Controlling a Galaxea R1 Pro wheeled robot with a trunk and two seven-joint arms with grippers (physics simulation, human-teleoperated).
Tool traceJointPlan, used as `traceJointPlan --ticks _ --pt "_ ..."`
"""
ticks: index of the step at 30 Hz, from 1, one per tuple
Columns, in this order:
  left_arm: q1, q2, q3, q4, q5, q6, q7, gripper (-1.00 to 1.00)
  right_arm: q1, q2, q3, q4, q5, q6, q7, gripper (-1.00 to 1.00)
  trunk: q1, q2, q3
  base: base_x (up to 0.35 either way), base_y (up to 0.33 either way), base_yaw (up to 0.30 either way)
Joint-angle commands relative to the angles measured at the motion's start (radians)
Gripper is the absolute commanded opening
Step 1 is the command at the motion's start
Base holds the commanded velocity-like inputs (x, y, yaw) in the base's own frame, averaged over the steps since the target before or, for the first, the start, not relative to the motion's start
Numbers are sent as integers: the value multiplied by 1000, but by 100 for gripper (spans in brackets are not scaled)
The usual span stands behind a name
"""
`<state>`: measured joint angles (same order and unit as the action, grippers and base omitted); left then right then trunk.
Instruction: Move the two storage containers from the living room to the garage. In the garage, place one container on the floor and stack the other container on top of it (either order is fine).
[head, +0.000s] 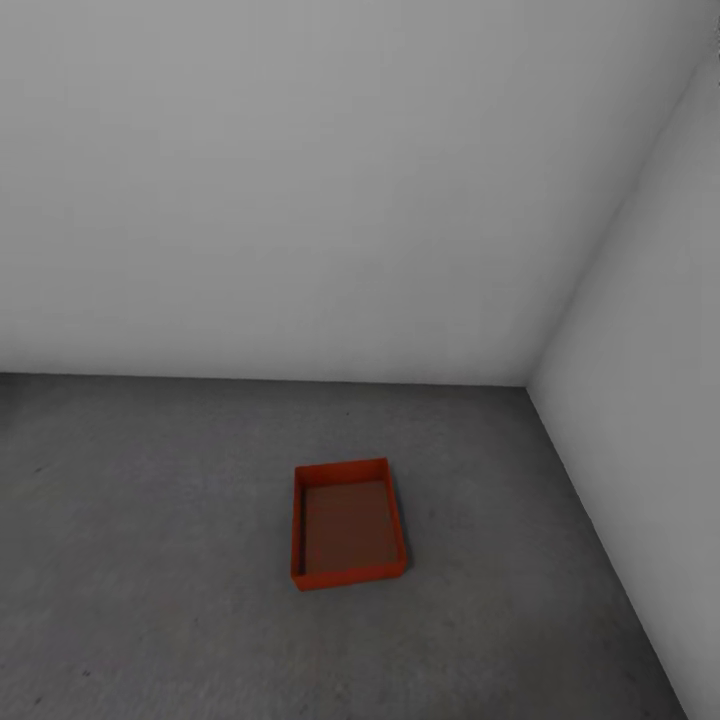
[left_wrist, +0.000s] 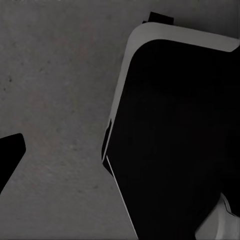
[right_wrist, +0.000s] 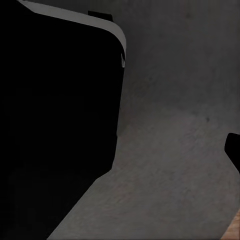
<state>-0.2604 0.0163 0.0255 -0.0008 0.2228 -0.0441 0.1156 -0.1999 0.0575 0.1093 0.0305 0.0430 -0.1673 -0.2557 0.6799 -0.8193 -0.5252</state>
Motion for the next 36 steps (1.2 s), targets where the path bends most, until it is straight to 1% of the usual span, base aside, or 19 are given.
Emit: traceJointPlan --ticks 1,4,7,11,14,36 --pt "0 0 2 1 4 -3 1 100 -1 0 6 3 5 -3 -5 100 0 -1 1 0 0 0" --pt "0 1 2 1 4 -3 1 100 -1 0 6 3 5 -1 1 100 0 -1 3 0 0 0" --pt "0 2 2 1 4 -3 1 100 -1 -1 6 3 5 -1 22 100 0 -1 4 0 0 0" --pt "0 4 2 1 4 -3 1 100 -1 -2 6 3 4 2 69 100 0 -1 6 0 0 0" --pt "0 5 2 1 4 -3 1 100 -1 -1 6 3 4 3 85 100 0 -1 9 0 0 0" --pt "2 5 2 1 4 -5 1 100 -1 1 6 3 3 0 94 100 0 -1 44 0 0 0"
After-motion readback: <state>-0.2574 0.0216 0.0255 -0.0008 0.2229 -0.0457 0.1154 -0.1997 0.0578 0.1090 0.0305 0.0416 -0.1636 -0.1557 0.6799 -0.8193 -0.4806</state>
